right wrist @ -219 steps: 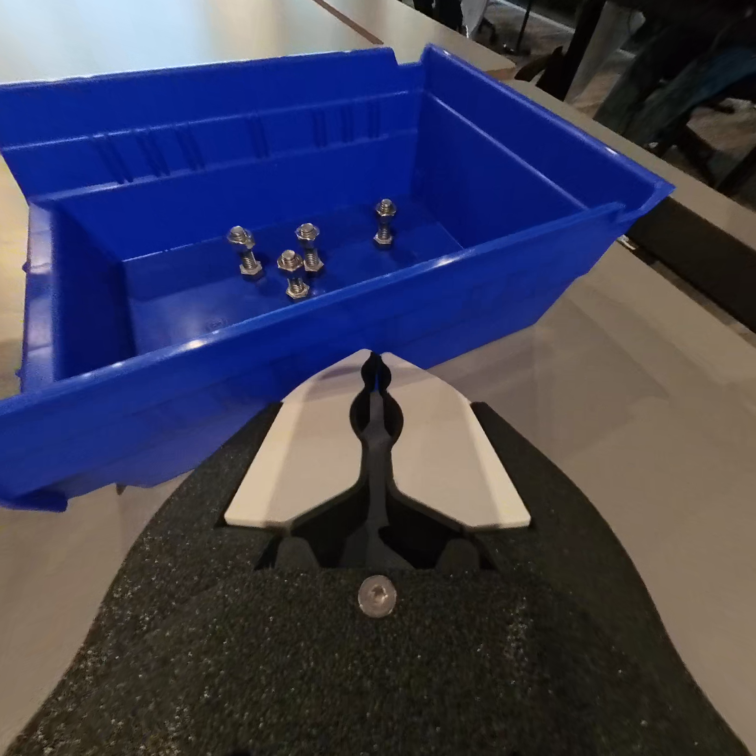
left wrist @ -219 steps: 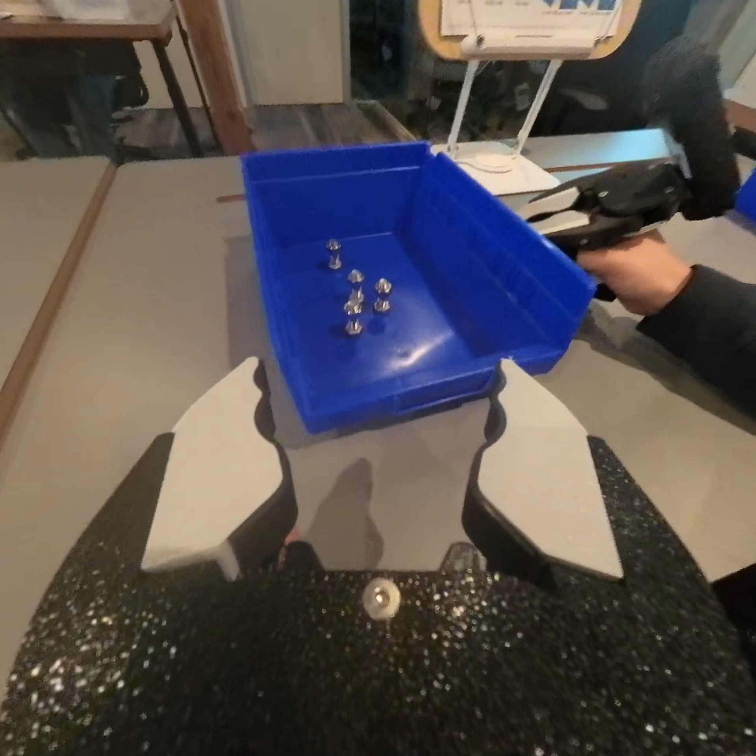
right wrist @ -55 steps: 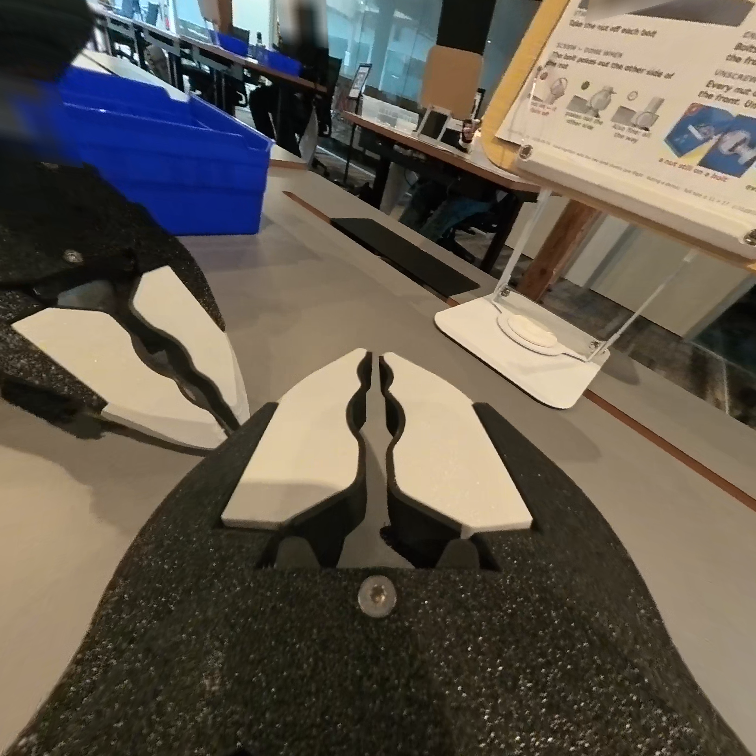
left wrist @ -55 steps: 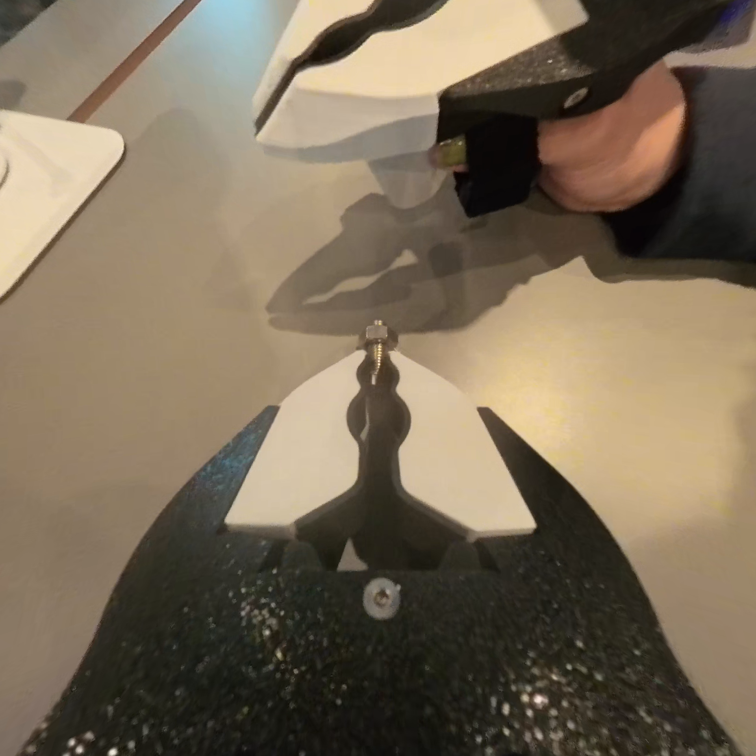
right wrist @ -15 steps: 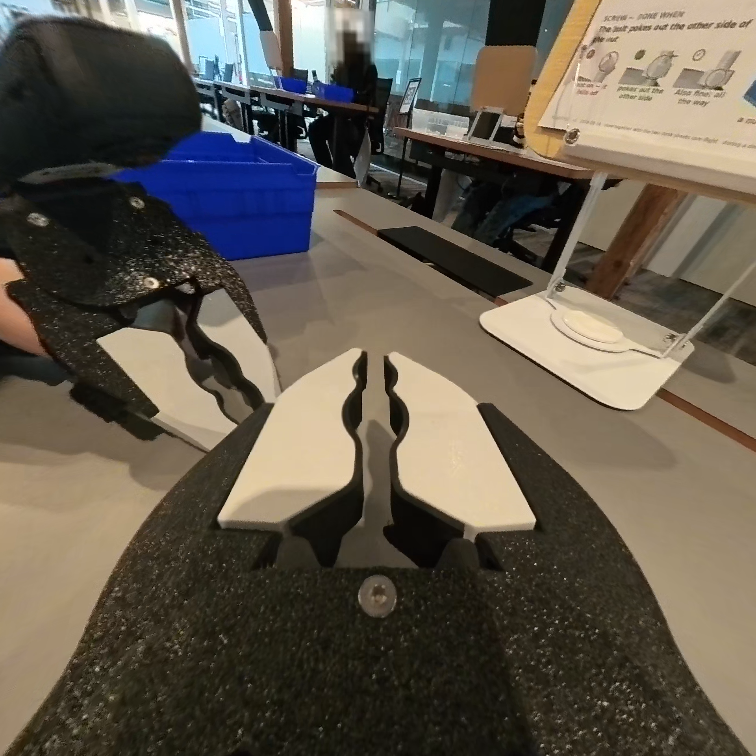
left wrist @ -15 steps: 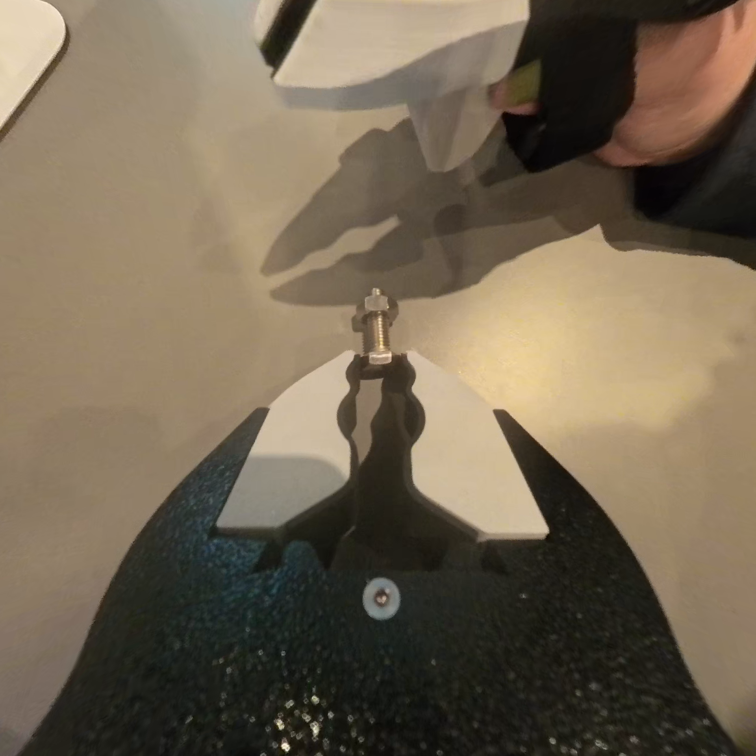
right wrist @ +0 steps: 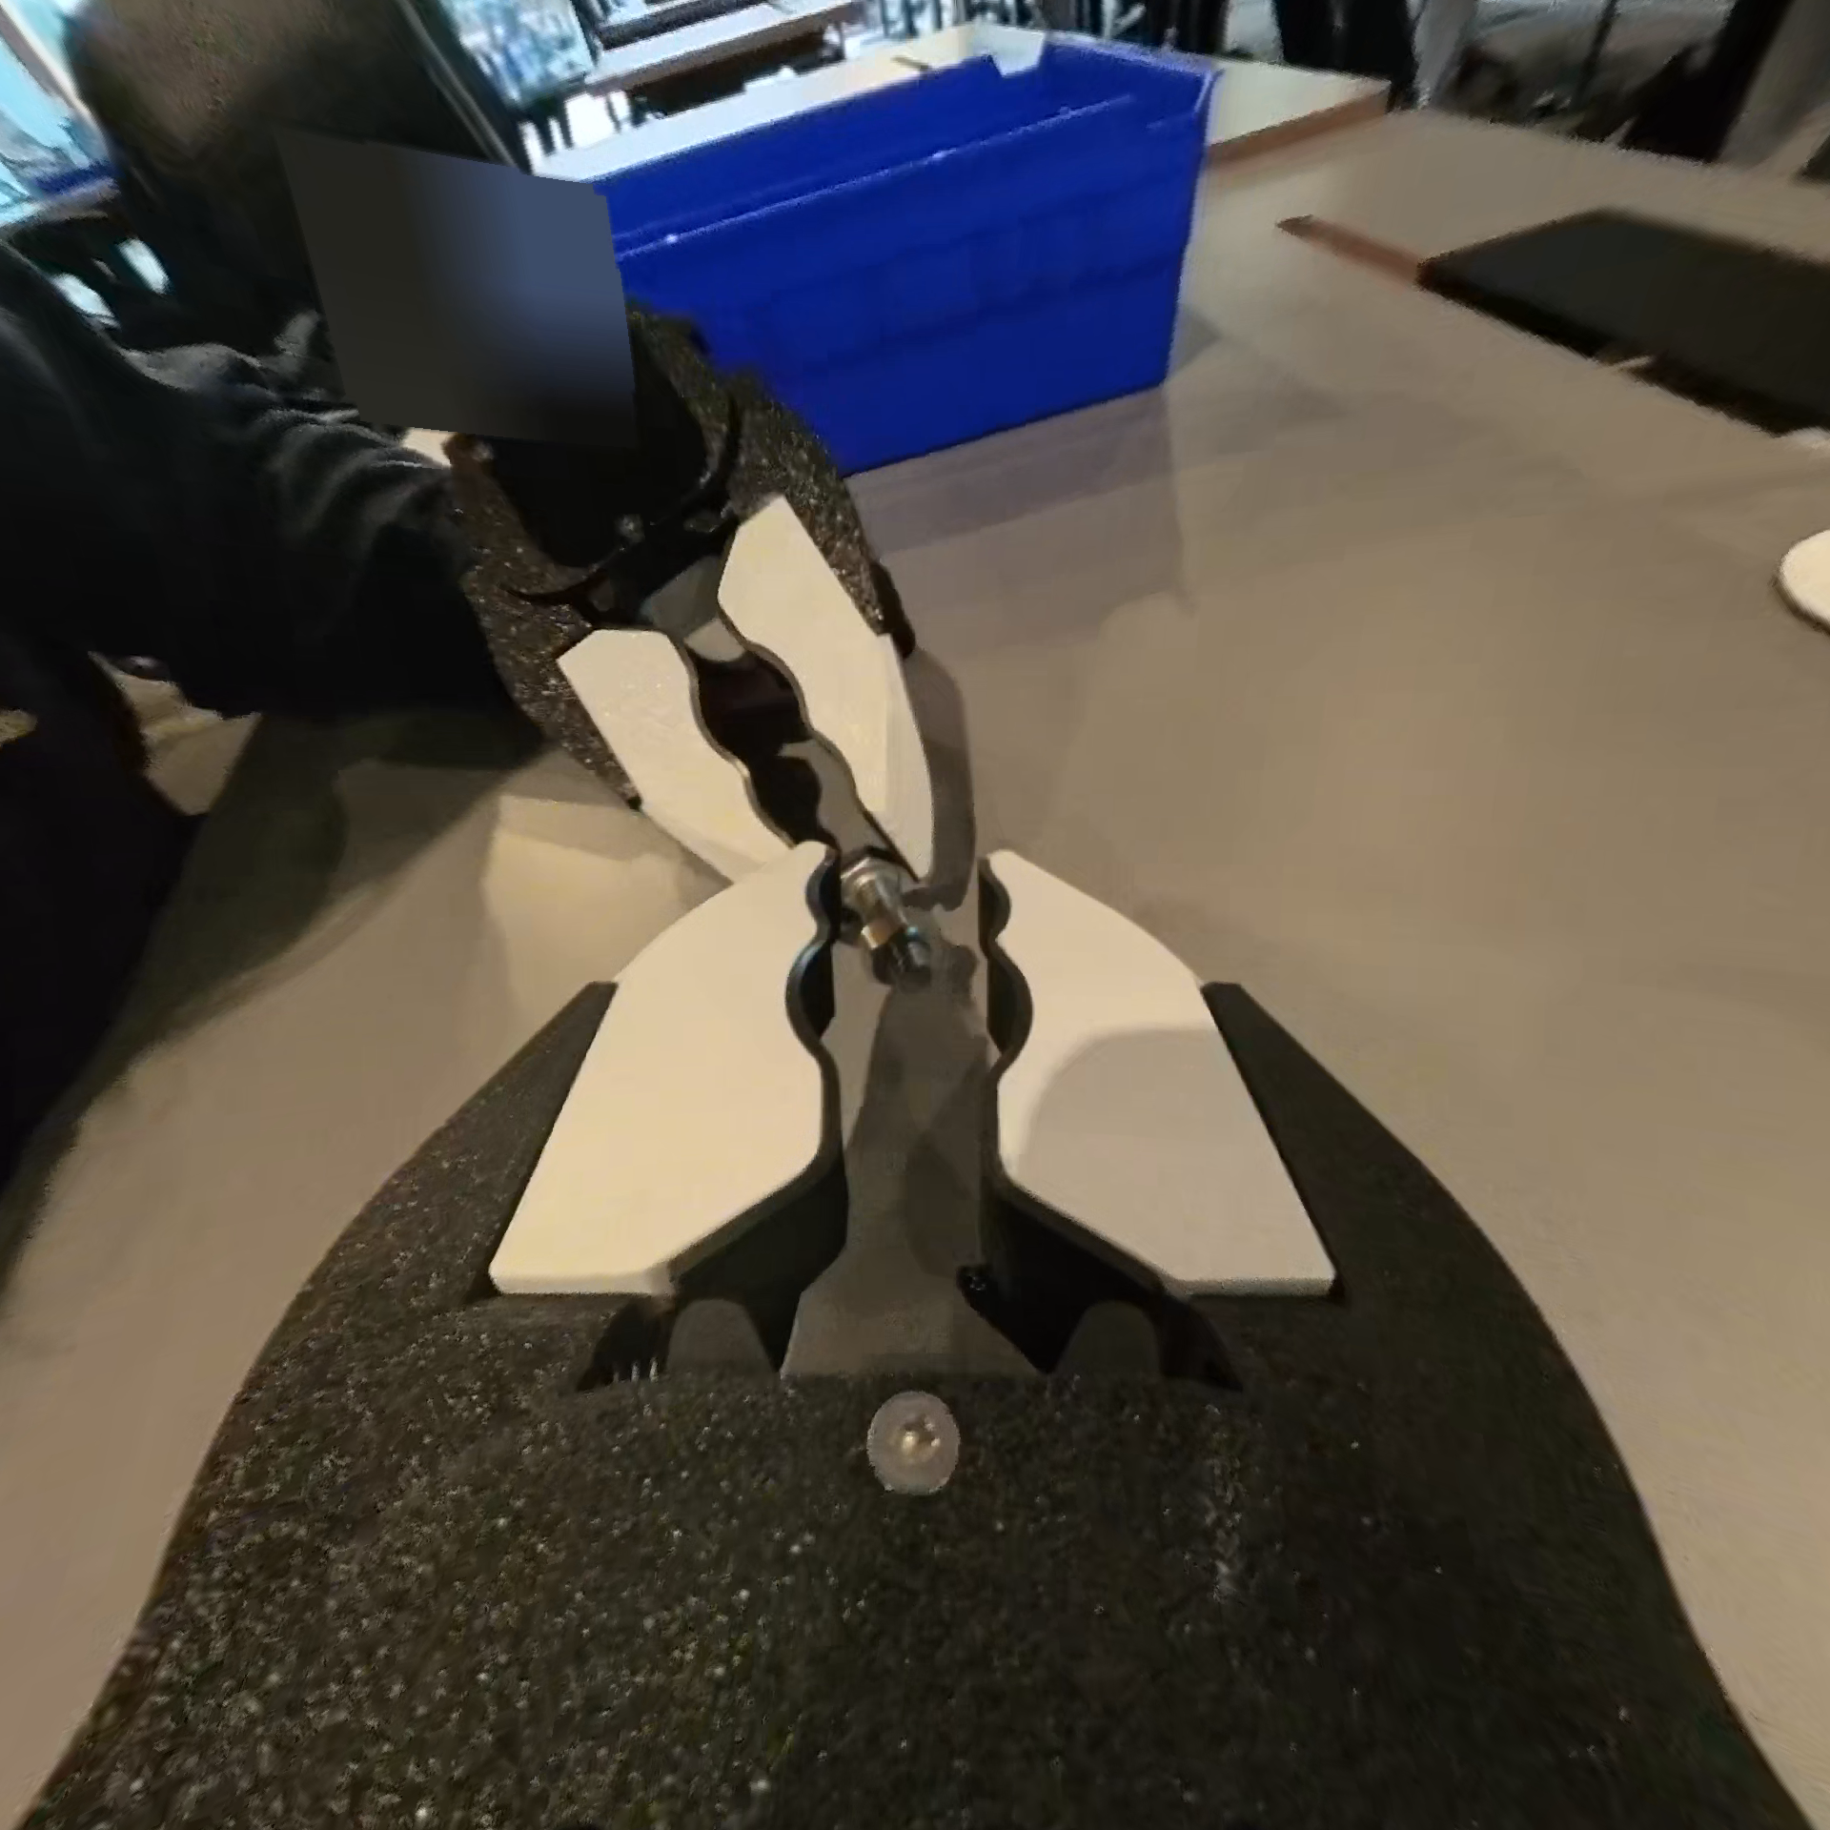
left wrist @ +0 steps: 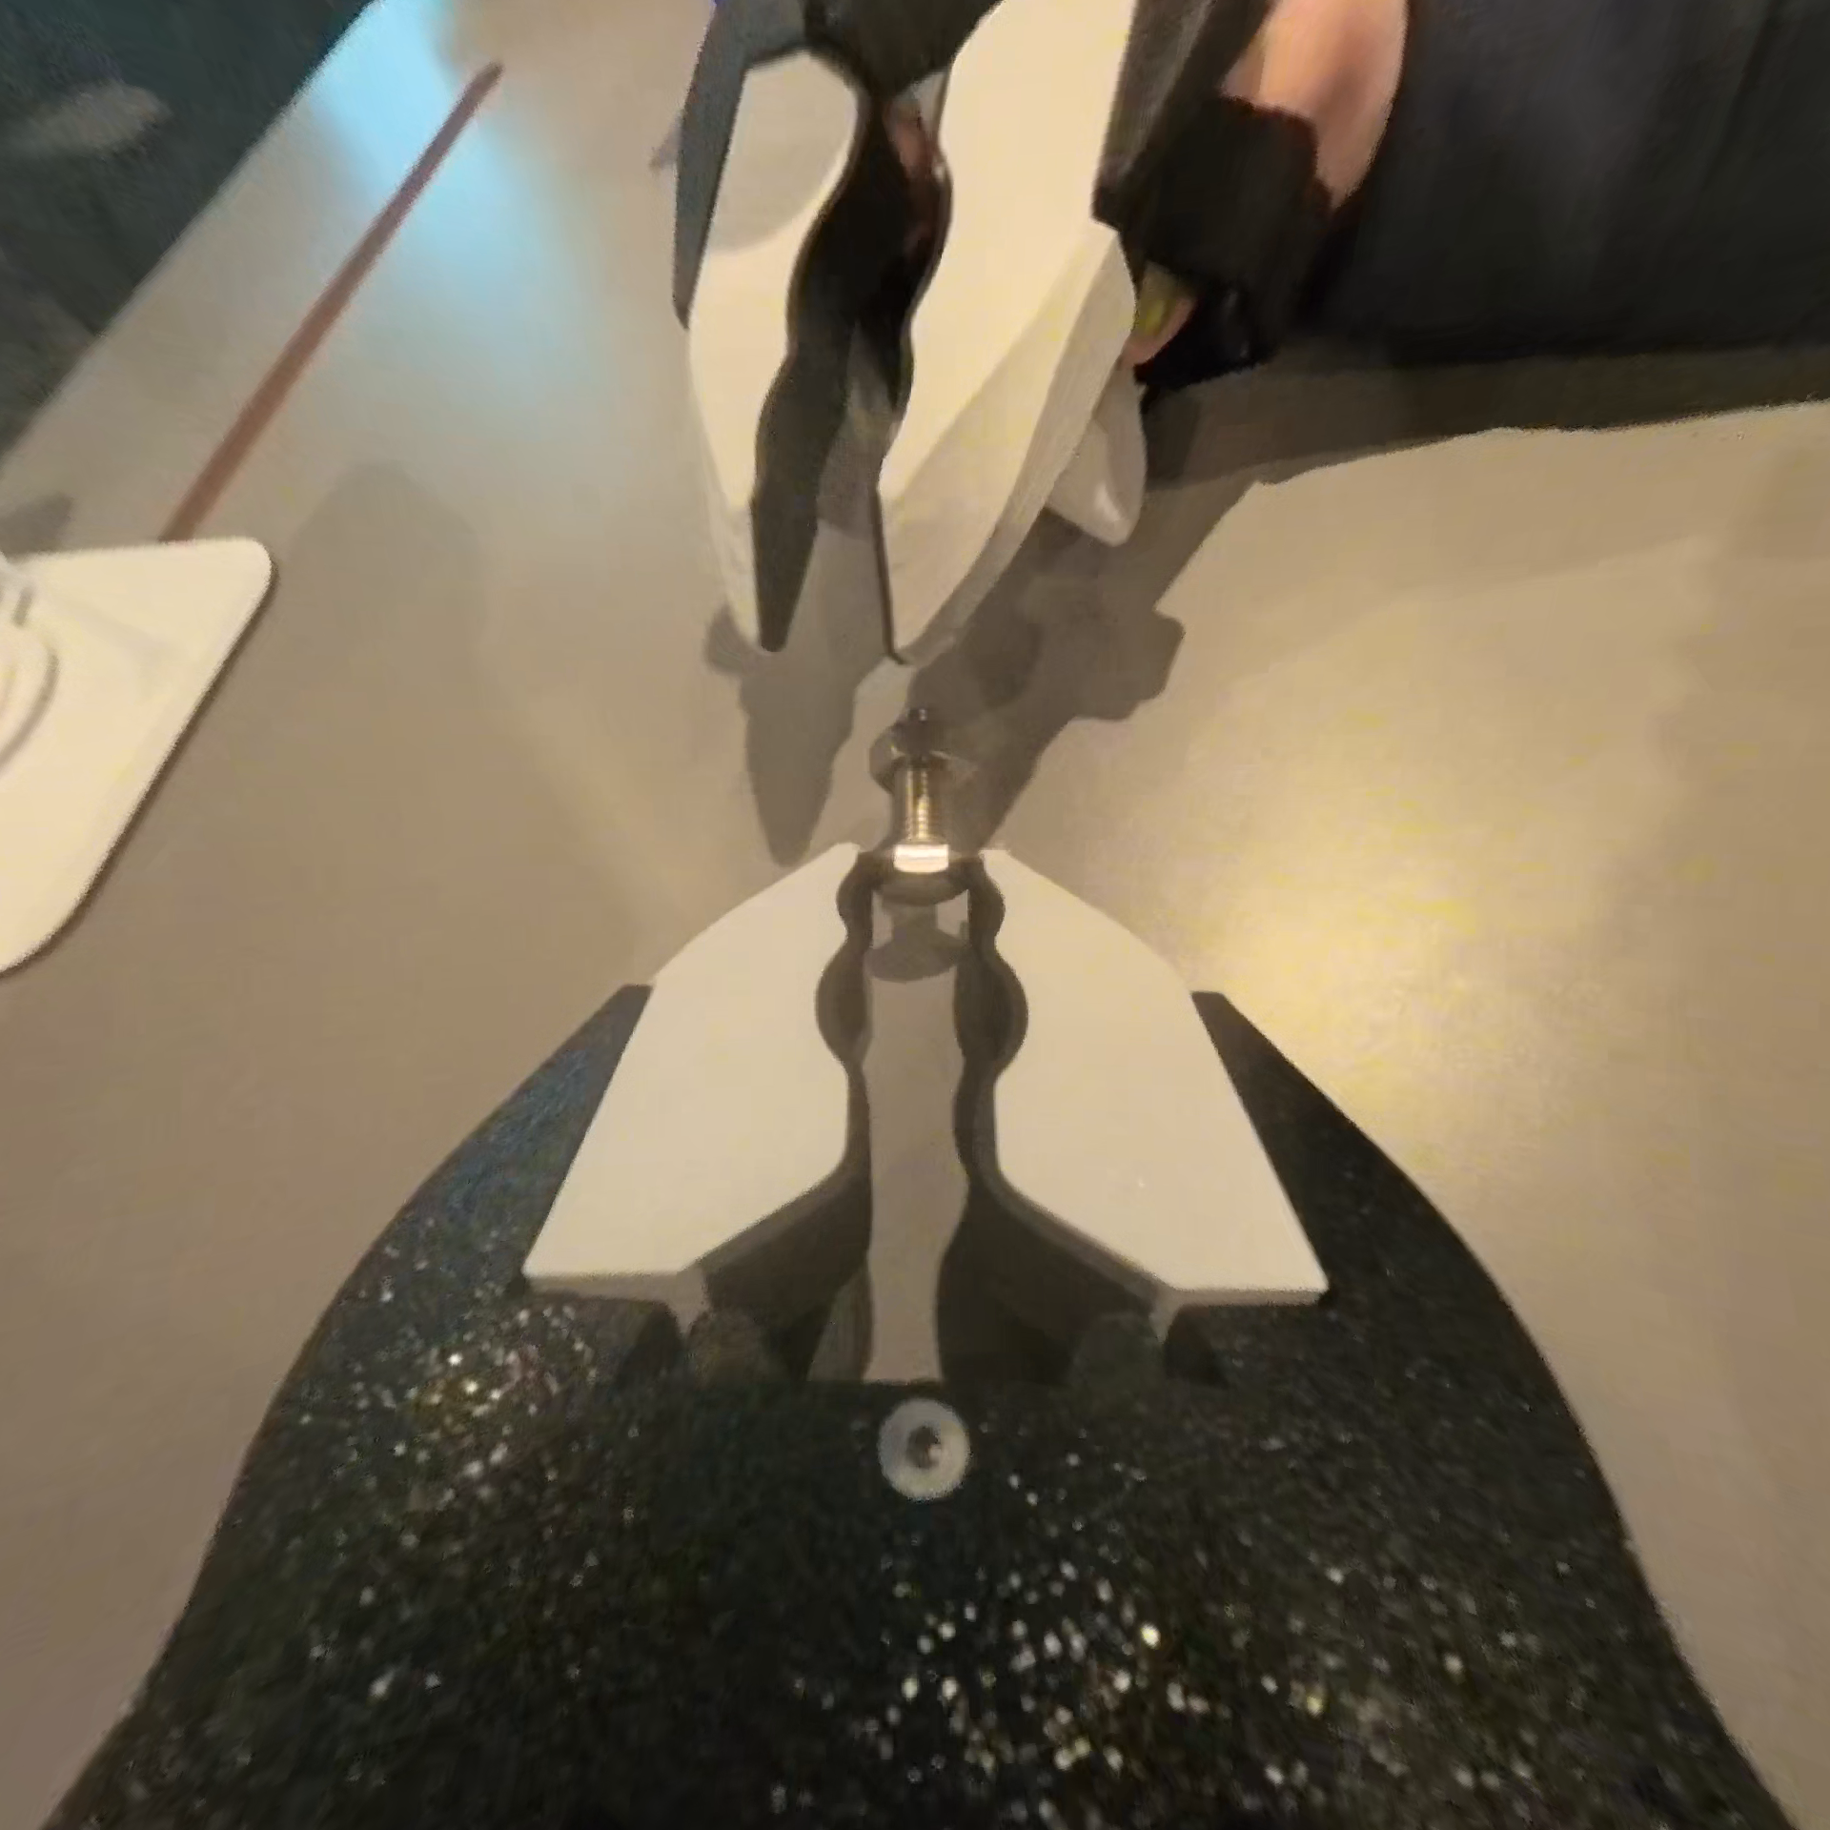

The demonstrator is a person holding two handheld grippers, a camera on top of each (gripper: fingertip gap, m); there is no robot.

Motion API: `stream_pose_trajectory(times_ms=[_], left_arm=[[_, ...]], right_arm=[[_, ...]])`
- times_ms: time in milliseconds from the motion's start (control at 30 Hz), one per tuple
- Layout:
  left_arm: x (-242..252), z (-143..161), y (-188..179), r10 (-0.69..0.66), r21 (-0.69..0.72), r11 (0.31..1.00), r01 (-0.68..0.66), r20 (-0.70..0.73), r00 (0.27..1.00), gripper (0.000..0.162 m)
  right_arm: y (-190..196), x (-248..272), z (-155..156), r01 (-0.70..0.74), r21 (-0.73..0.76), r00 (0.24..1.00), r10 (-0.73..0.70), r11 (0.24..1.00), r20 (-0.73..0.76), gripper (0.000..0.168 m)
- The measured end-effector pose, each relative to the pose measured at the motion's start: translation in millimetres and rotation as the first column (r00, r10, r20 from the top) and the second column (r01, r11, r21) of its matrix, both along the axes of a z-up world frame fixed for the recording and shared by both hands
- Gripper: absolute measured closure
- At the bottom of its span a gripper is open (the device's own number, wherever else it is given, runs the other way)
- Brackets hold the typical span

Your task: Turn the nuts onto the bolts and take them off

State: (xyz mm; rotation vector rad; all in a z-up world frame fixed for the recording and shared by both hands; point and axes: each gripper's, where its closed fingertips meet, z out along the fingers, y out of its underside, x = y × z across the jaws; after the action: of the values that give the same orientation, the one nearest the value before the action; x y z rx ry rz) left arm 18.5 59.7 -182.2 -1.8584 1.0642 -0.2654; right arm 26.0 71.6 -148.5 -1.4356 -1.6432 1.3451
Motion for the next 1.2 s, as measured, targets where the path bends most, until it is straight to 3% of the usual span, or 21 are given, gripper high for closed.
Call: stream_pose_trajectory(times_ms=[233,467,1200], left_arm=[[0,4,-4,-0.049,0.09,0.995,0.052,-0.034,0.998,0.144],[4,2,-10,-0.101,0.044,0.994,0.102,-0.016,0.995,0.144],[4,0,-10,-0.099,0.006,0.995,0.099,-0.001,0.995,0.145]], right_arm=[[-18,11,13,-0.112,0.018,0.988,0.113,0.994,-0.102,0.14],[-33,10,-2,-0.177,0.151,0.983,0.182,0.973,-0.024,0.134],[-33,7,-12,-0.17,0.158,0.985,0.164,0.973,0.047,0.133]])
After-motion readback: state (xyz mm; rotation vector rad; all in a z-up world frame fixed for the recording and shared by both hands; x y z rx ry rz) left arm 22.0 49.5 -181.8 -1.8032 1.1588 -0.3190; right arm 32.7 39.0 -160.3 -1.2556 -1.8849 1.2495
